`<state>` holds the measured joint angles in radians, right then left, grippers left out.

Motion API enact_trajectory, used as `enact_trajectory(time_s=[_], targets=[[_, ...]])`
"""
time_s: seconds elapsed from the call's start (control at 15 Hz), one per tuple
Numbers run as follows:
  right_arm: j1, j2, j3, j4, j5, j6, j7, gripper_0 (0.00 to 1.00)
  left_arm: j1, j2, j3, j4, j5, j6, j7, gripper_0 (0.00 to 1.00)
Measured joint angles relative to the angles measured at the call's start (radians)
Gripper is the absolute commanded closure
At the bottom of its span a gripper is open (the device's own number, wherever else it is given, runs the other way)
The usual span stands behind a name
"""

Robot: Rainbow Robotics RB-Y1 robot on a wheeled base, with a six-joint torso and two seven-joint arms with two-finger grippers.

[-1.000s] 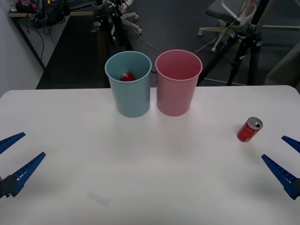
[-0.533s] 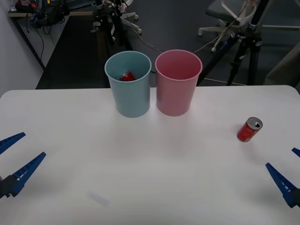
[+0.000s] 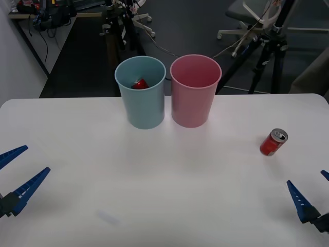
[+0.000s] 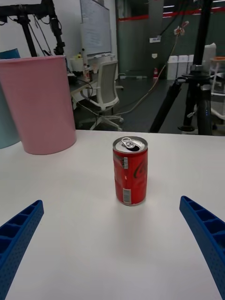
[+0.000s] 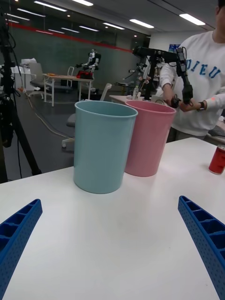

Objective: Grasp the object on the table and drop it into the matching bin: aluminum can to the light blue bin, PET bottle to the pink bin.

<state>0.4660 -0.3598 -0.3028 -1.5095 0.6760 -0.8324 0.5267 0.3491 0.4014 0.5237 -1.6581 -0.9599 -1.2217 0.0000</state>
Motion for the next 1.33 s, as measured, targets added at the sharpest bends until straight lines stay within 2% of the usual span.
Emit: enact_trajectory(time_s=[0.2,0.67,1.33], targets=[[-0.017,0.033,0.018,0.000,-0.016,0.090,0.078,0.00,0.000,0.000,0.000,0.000,0.000,0.000,0.000,0.00],[-0.082,0.124,0.039,0.003,0.036,0.228,0.089,0.00,0.000,0.000,0.000,0.000,0.000,0.000,0.000,0.00],[-0.349,0.133,0.013,0.286,0.094,0.221,0.088,0.00,0.000,0.000,0.000,0.000,0.000,0.000,0.000,0.00]])
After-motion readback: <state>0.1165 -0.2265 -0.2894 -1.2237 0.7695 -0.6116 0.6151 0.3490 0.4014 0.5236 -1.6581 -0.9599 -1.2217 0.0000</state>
